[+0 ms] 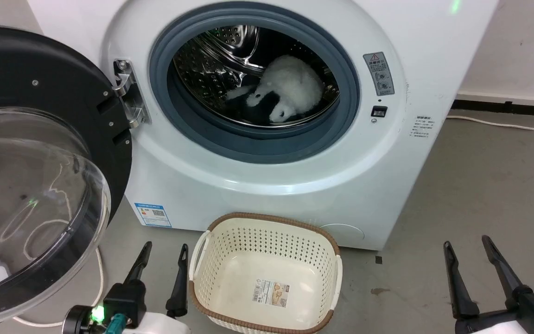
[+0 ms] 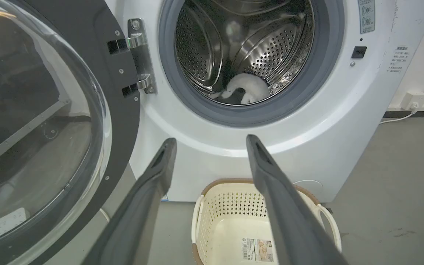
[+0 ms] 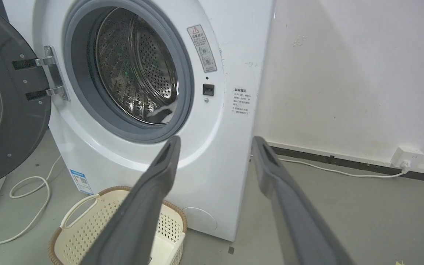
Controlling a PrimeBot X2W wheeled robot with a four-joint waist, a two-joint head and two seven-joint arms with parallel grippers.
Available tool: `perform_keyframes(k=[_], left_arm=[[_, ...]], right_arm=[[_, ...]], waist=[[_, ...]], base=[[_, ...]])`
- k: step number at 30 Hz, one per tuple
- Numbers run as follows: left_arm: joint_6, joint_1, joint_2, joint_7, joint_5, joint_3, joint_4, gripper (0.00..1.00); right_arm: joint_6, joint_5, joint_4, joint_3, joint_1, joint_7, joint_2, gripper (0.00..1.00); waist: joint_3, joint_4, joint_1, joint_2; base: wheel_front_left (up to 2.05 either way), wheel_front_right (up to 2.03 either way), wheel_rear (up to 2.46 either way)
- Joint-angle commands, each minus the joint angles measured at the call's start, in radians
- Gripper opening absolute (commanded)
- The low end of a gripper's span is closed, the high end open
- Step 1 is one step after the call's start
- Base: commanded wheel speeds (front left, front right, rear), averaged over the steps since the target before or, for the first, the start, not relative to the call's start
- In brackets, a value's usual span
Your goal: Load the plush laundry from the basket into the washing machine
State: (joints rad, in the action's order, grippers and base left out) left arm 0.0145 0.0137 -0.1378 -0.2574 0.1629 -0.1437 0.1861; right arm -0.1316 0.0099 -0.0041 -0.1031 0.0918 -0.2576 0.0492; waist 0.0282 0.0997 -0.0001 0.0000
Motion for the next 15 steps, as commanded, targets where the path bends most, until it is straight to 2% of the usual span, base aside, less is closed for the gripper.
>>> perform_keyframes(k=[1,4,5,15], left_arm=[[0.002,-0.013,0.003,-0.004,-0.018,0.001,-0.014,1.00],[0.003,-0.016,0.004,-0.004,-0.046,0.007,-0.033,1.00],[0.000,-0.001,0.001,0.000,-0.046,0.004,-0.031,0.00],[-0.001,-0.002,0.005,0.016,-0.053,0.009,-0.038,0.00]], right_arm=[[0.001,0.006,0.003,0.002,0.010,-0.004,0.001,1.00],[0.001,0.013,0.005,0.000,0.010,-0.004,0.001,1.00],[0.000,0.009,0.002,0.000,0.000,0.000,0.000,0.00],[0.000,0.008,0.002,0.006,-0.005,0.015,0.000,0.00]], waist=[[0.000,0.000,0.0001,0.0000],[0.001,0.001,0.0001,0.0000],[0.001,0.001,0.0001,0.0000],[-0.001,-0.005,0.0002,0.0000]], base=[[0.00,0.00,0.00],[0.00,0.00,0.00],[0.00,0.00,0.00],[0.00,0.00,0.00]])
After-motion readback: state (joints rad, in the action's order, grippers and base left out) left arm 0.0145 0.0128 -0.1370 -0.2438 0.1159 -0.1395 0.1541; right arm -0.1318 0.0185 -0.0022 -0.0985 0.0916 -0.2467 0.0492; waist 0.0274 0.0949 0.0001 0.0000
